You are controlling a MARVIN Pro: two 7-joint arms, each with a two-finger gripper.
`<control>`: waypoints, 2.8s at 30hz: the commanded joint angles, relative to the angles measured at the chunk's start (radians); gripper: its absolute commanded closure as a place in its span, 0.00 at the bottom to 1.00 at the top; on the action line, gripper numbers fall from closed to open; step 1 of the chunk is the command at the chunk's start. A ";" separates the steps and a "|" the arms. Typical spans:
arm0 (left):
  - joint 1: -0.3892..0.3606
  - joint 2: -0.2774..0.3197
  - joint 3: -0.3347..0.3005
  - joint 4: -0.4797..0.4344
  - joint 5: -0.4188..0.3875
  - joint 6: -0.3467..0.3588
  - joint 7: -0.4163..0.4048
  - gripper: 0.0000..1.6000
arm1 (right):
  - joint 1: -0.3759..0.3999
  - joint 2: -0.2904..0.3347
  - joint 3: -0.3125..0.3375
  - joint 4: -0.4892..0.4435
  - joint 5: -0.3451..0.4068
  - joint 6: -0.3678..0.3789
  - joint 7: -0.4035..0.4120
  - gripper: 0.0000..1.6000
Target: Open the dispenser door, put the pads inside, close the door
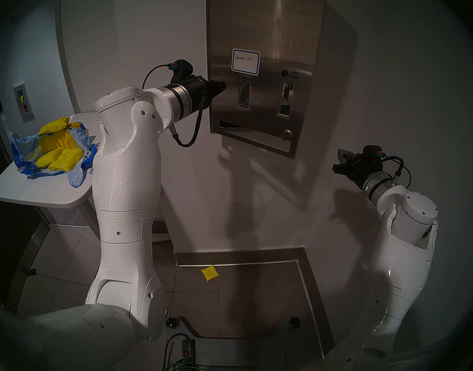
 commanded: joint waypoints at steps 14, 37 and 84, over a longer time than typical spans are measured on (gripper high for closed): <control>-0.048 -0.023 0.029 0.000 0.055 -0.051 0.068 1.00 | 0.019 0.004 -0.002 -0.035 0.005 -0.007 -0.003 0.74; -0.045 -0.038 0.141 0.042 0.139 -0.154 0.105 1.00 | 0.019 0.004 -0.002 -0.035 0.006 -0.007 -0.004 0.74; -0.115 -0.103 0.191 0.219 0.235 -0.237 0.221 1.00 | 0.019 0.005 -0.003 -0.034 0.007 -0.007 -0.005 0.74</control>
